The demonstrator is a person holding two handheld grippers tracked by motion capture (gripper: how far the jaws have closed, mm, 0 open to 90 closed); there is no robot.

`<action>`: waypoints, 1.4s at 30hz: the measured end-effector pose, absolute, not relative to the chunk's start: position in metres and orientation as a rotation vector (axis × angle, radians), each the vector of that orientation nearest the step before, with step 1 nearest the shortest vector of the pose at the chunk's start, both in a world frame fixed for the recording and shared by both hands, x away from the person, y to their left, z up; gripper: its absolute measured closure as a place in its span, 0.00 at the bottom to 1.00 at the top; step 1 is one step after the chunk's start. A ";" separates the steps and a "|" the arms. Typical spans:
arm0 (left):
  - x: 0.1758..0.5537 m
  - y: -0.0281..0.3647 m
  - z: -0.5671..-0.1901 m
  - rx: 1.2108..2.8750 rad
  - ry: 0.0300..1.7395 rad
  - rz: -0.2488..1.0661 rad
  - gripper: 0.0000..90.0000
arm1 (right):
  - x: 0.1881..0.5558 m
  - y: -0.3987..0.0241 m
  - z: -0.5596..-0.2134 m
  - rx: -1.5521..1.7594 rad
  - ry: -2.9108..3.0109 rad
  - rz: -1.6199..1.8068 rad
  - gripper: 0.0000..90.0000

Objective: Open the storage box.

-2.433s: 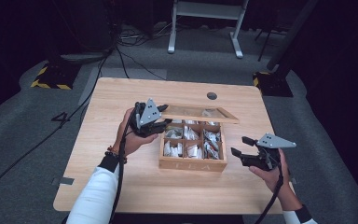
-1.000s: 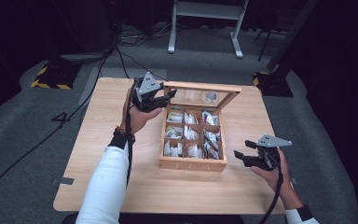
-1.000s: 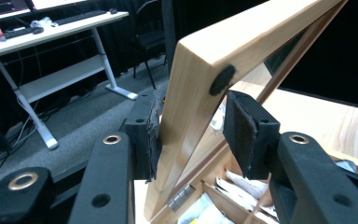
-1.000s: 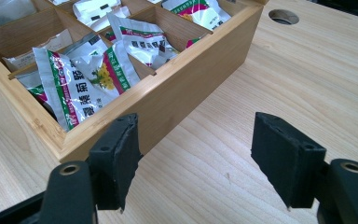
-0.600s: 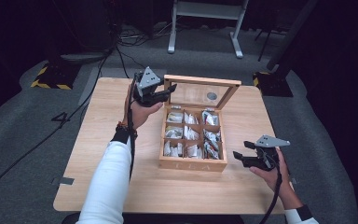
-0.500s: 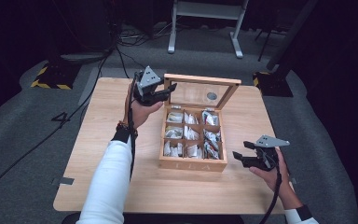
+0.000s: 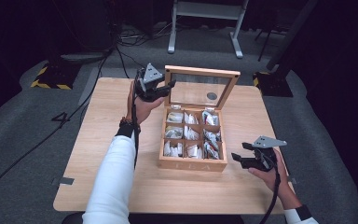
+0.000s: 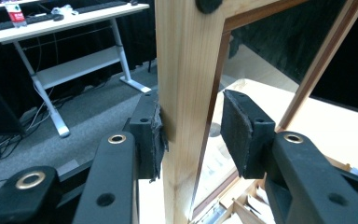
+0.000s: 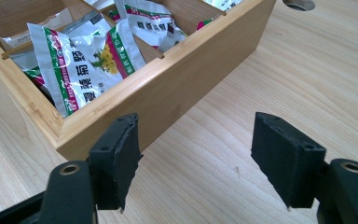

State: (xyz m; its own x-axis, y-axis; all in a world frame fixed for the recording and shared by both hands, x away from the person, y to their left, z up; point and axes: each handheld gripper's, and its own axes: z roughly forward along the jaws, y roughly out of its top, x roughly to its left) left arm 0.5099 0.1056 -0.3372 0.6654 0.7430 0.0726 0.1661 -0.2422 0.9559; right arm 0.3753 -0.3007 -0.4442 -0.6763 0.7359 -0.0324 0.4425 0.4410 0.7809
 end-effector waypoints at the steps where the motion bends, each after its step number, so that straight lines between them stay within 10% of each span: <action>1: 0.510 0.106 -0.337 1.765 0.732 0.644 0.66 | 0.375 -0.301 -0.444 1.001 2.329 1.100 0.36; 42: 0.545 0.091 -0.396 1.882 0.921 0.650 0.63 | 0.377 -0.298 -0.452 0.989 2.359 1.051 0.36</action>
State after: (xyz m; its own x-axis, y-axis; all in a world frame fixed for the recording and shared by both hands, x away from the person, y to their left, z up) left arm 0.5450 0.0911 -0.3961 0.5818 0.8110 0.0613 0.3299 -0.3042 0.8937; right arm 0.3769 -0.2982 -0.4518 -0.6833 0.7283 -0.0510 0.4492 0.4744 0.7571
